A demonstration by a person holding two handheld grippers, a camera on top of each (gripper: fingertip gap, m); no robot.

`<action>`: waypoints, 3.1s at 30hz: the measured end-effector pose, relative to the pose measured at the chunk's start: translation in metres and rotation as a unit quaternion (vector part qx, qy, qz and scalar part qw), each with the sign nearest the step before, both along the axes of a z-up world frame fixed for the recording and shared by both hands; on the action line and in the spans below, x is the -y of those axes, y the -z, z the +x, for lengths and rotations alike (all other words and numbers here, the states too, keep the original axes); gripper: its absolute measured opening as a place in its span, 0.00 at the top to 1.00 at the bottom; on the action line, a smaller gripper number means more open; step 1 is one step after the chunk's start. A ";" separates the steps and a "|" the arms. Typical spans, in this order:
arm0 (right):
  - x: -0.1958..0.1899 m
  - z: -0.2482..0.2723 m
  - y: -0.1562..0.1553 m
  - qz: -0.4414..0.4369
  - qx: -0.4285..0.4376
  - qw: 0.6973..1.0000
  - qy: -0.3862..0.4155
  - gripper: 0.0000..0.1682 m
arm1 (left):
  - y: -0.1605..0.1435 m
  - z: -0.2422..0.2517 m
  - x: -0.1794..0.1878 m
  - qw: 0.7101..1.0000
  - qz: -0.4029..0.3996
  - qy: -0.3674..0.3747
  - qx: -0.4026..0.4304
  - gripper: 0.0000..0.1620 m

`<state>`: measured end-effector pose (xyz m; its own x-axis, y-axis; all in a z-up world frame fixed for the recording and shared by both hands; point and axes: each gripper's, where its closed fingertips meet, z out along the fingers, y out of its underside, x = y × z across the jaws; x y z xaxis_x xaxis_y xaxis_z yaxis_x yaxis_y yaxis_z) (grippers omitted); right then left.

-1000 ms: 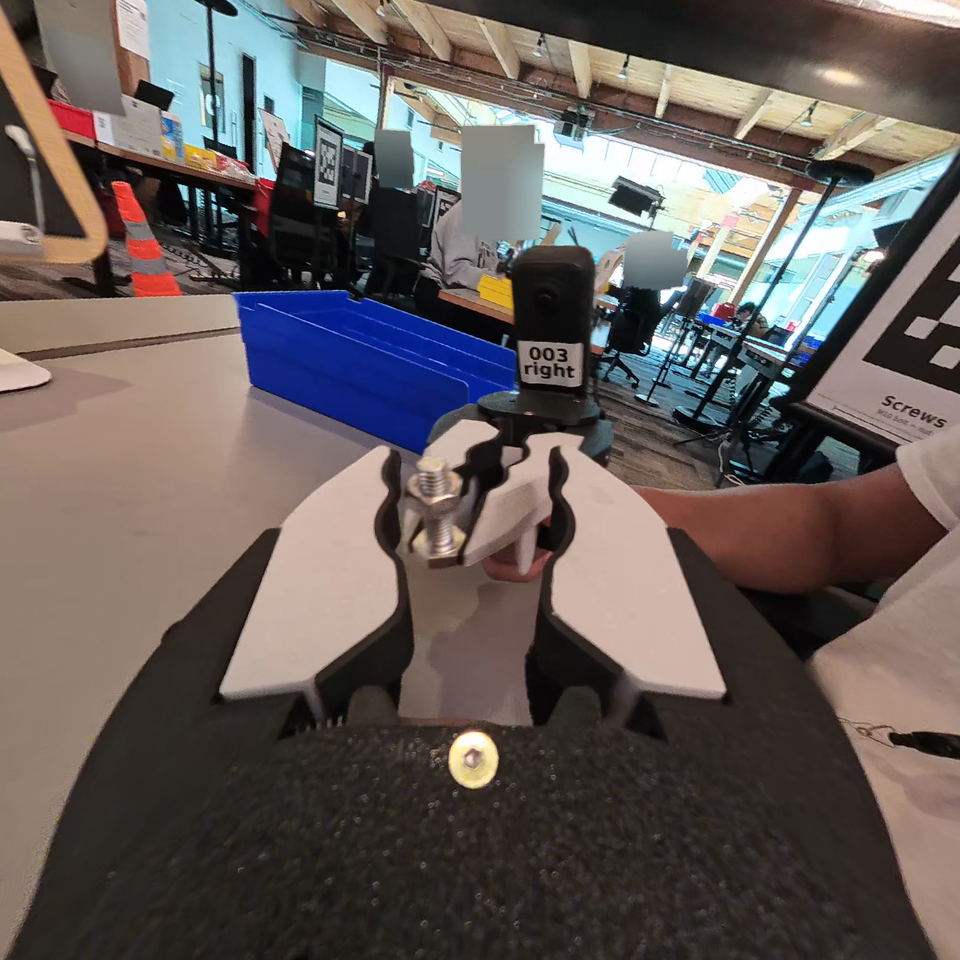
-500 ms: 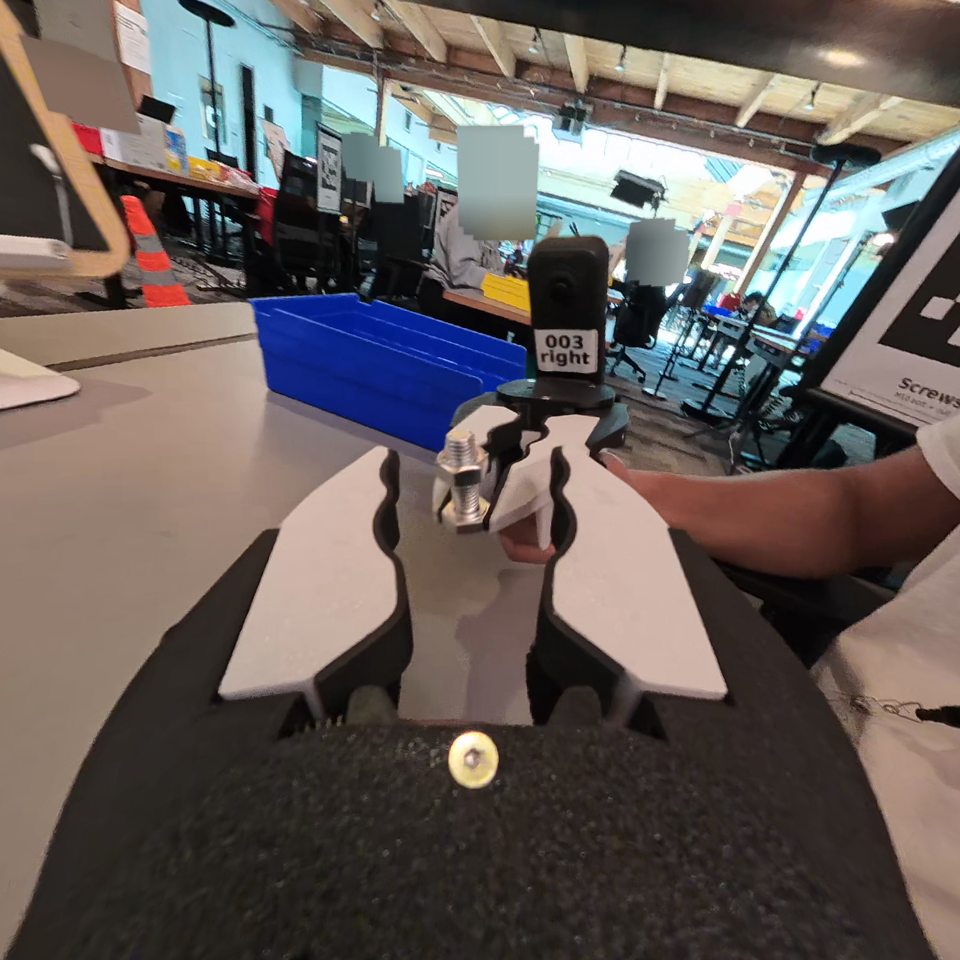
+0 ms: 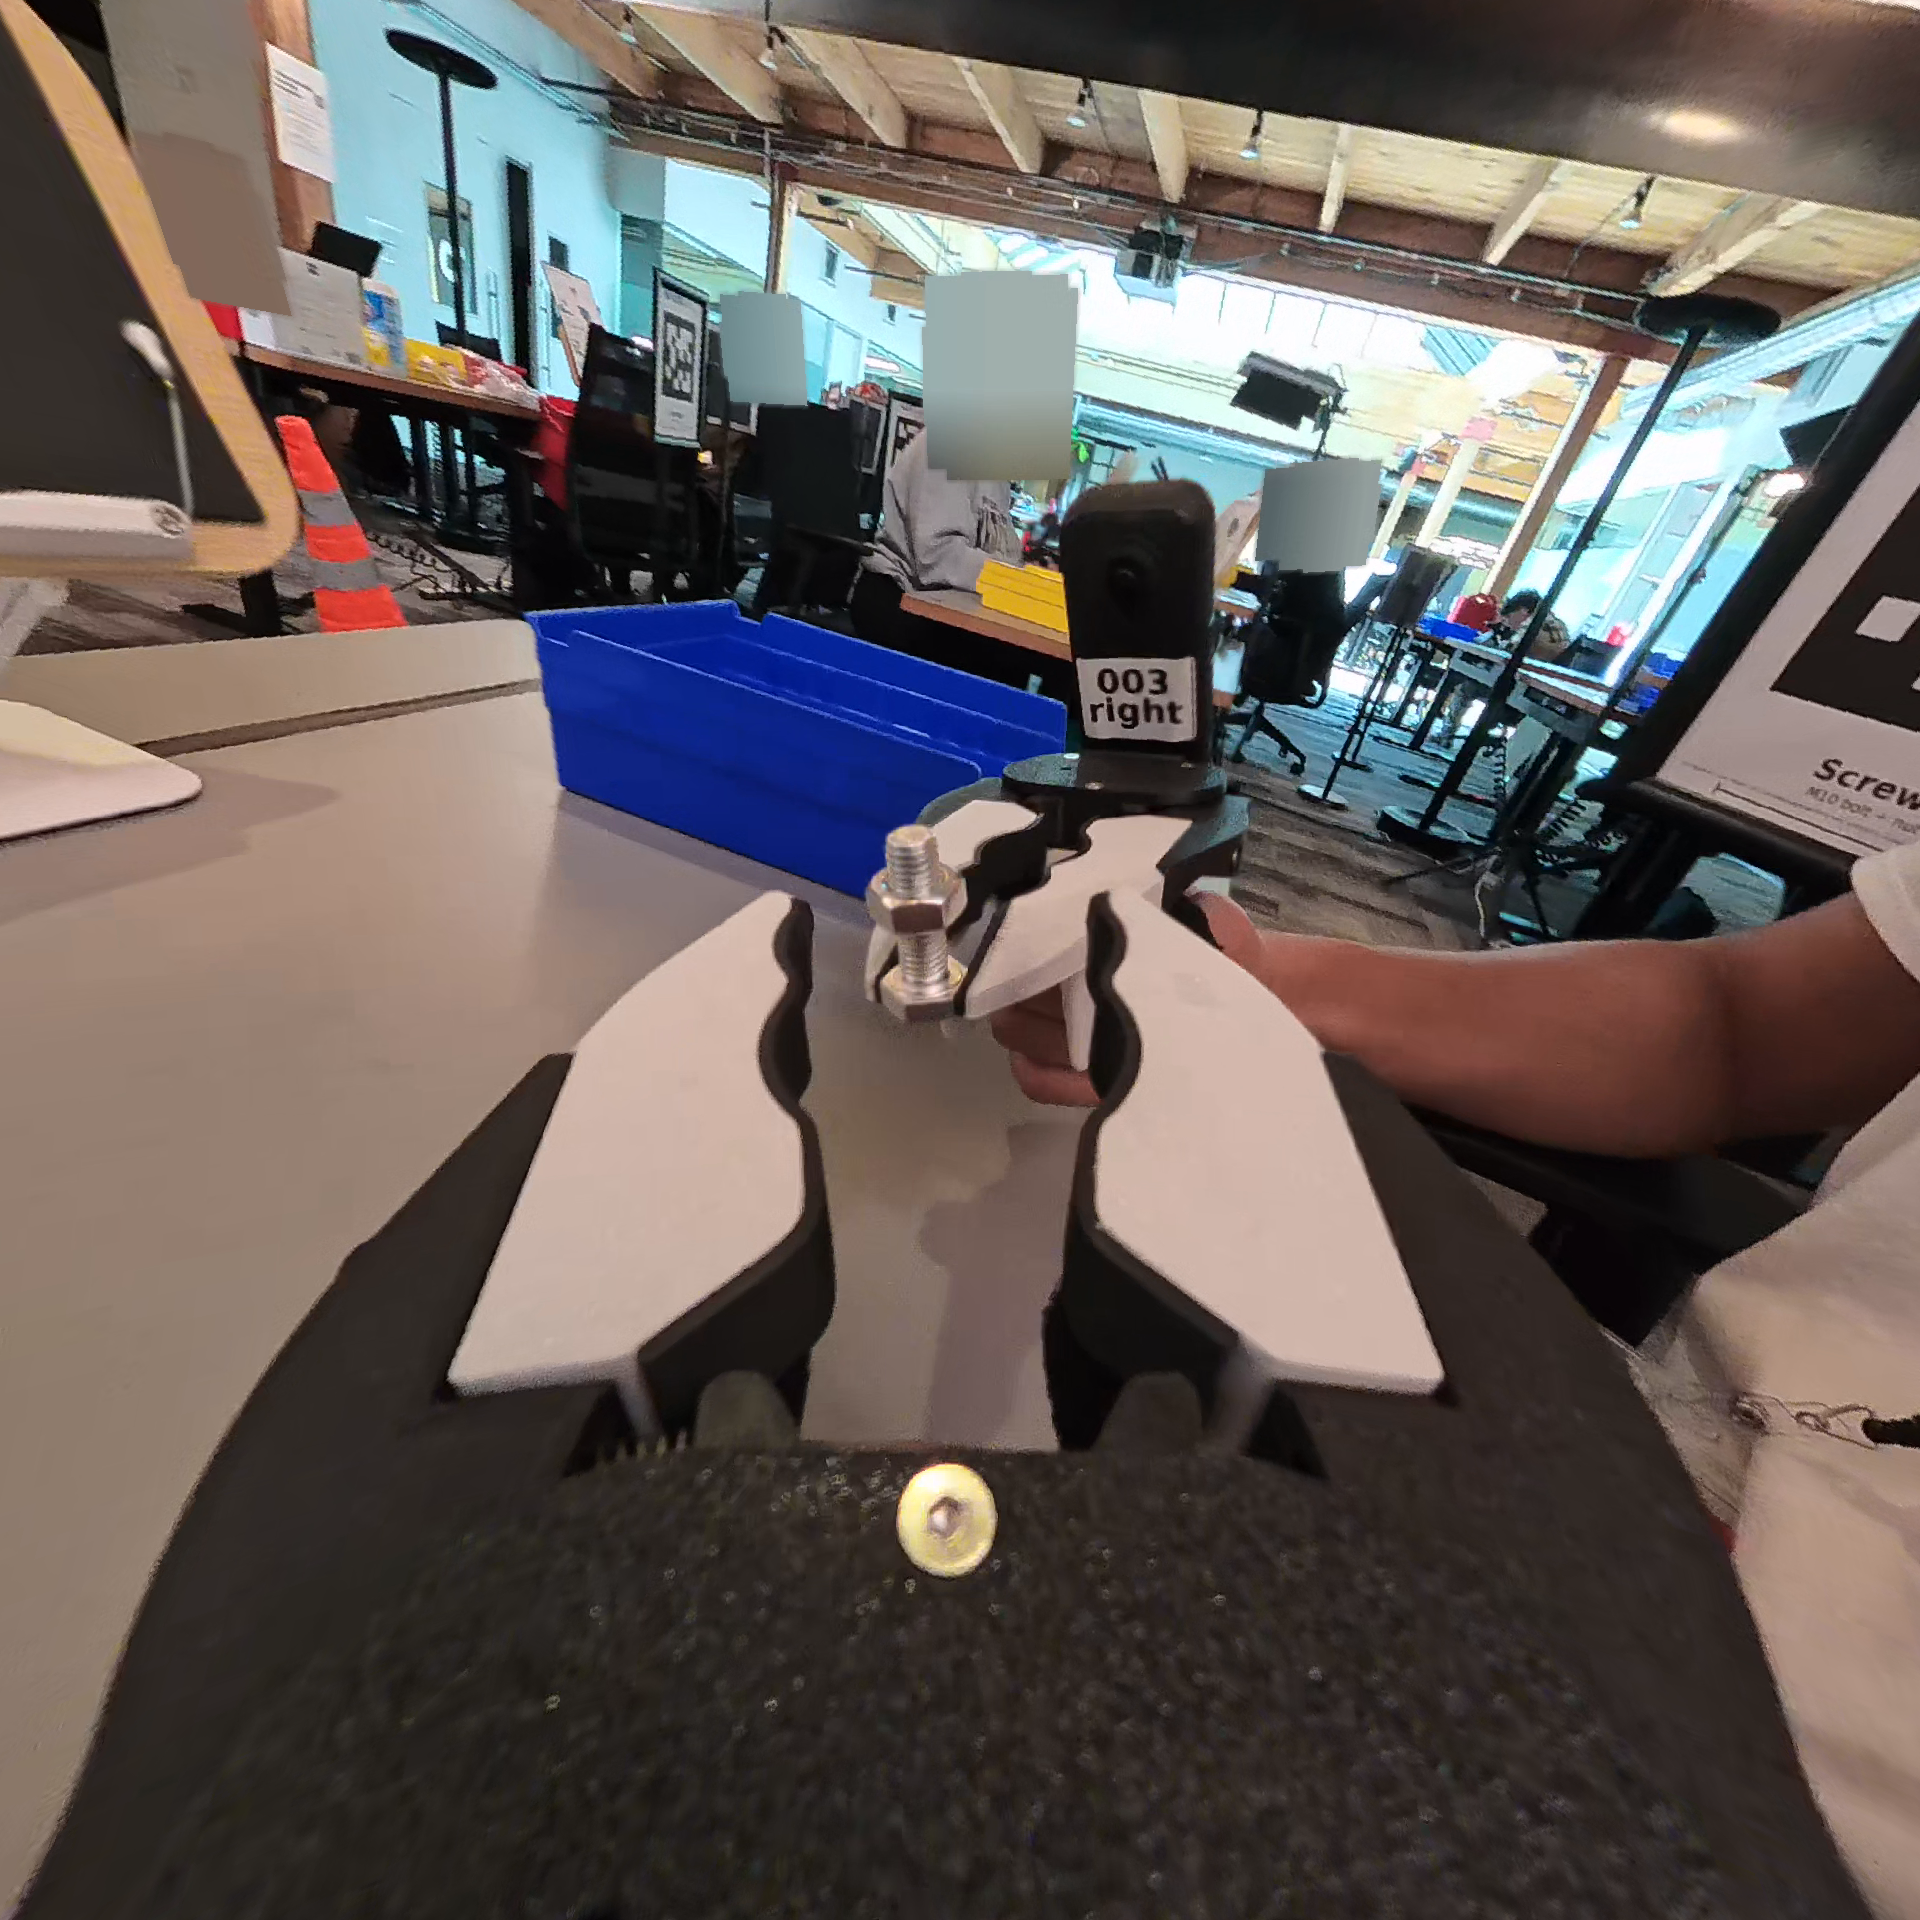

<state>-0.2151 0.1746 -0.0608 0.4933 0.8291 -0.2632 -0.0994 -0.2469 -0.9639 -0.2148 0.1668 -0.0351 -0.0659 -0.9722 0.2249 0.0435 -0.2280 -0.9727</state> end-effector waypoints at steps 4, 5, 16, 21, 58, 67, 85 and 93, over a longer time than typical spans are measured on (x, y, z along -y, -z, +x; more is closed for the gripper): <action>0.004 -0.010 0.001 0.001 0.005 1.000 -0.015 0.90 | 0.002 0.013 0.015 0.999 -0.007 0.031 -0.006 0.66; 0.006 -0.014 0.001 0.001 0.003 1.000 -0.021 0.90 | 0.003 0.015 0.017 0.999 -0.006 0.035 -0.008 0.65; 0.002 -0.014 -0.003 0.004 -0.008 1.000 -0.014 0.90 | 0.004 0.014 0.016 0.999 -0.025 0.026 -0.007 0.66; 0.006 -0.024 -0.003 -0.001 -0.013 1.000 -0.025 0.90 | 0.005 0.015 0.015 1.000 -0.012 0.016 -0.011 0.64; 0.004 -0.027 0.010 -0.005 0.005 1.000 -0.021 0.90 | 0.011 0.017 0.017 0.999 -0.007 0.011 -0.032 0.60; 0.002 -0.012 0.008 -0.005 0.001 1.000 -0.001 0.90 | 0.012 0.012 0.010 0.999 -0.011 -0.001 -0.032 0.60; -0.002 0.007 -0.006 0.016 0.012 0.999 0.038 0.90 | 0.010 -0.009 -0.021 0.999 -0.019 -0.044 -0.021 0.58; -0.039 0.265 -0.066 -0.051 0.212 0.900 0.378 0.90 | 0.020 -0.006 -0.017 0.998 -0.020 -0.031 -0.043 0.60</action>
<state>0.0495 0.2132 0.0056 0.9801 0.1966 0.0257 0.0951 -0.3523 -0.9310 -0.2203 0.1836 -0.0546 0.0155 -0.9641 0.2650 -0.0252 -0.2653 -0.9638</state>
